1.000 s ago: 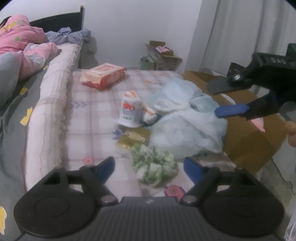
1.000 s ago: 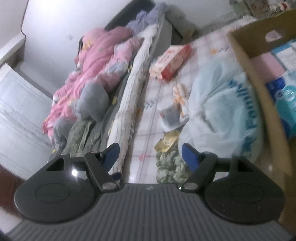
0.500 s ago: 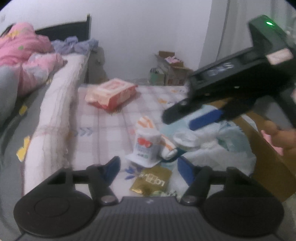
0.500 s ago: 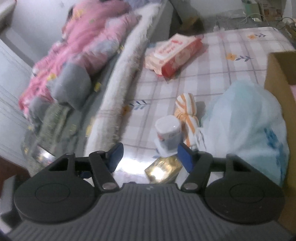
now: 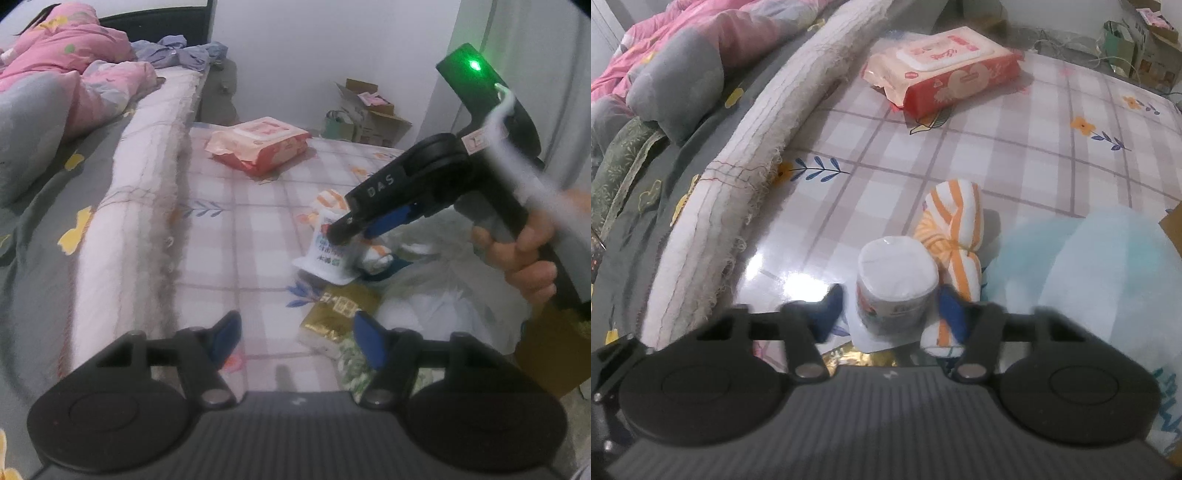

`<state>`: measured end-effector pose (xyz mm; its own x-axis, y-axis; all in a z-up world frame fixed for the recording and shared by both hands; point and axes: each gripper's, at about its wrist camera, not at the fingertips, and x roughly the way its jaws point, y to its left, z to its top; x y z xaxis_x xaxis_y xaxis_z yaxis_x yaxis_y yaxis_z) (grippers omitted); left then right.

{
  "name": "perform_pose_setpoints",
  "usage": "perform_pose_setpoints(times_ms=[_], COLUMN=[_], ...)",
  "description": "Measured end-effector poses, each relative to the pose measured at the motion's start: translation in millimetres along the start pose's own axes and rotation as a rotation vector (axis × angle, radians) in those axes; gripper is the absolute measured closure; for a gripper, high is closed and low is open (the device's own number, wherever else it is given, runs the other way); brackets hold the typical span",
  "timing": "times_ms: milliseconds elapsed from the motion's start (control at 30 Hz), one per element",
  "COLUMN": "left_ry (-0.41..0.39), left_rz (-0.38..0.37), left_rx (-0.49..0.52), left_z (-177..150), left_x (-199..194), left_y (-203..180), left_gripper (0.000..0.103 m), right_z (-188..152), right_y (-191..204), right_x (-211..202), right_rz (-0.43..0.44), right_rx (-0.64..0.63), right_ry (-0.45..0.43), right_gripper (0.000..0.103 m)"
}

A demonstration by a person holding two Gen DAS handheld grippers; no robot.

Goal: Organize soft objects
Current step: 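Grasp the white yogurt cup with the right gripper and lift it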

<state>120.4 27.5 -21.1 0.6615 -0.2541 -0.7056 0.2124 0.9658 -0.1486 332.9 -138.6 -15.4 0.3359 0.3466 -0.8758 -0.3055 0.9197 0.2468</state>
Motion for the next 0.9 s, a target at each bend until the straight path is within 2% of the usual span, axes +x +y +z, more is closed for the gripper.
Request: perform_pose_setpoints(times_ms=[200, 367, 600, 733, 900], left_ry=[-0.018, -0.053, -0.074, -0.063, -0.044], left_rz=[-0.007, -0.025, -0.03, -0.016, 0.003], left_rx=[-0.022, -0.019, 0.012, 0.02, 0.001], left_z=[-9.7, -16.9, -37.2, -54.3, -72.6], left_x=[-19.3, -45.6, -84.3, -100.5, -110.0], left_y=[2.1, 3.6, 7.9, 11.9, 20.3], left_gripper=[0.036, 0.035, 0.034, 0.034, 0.034], right_z=[-6.1, -13.0, -35.0, -57.5, -95.5], right_y=[-19.3, -19.2, 6.1, 22.3, 41.4], right_x=[-6.1, -31.8, -64.7, -51.8, -8.5], right_rz=[0.072, 0.162, 0.373, 0.535, 0.66], right_rx=[0.125, 0.183, 0.224, 0.283, 0.376], right_ry=[-0.013, -0.053, -0.084, -0.01, 0.167], right_gripper=[0.062, 0.062, 0.062, 0.062, 0.062])
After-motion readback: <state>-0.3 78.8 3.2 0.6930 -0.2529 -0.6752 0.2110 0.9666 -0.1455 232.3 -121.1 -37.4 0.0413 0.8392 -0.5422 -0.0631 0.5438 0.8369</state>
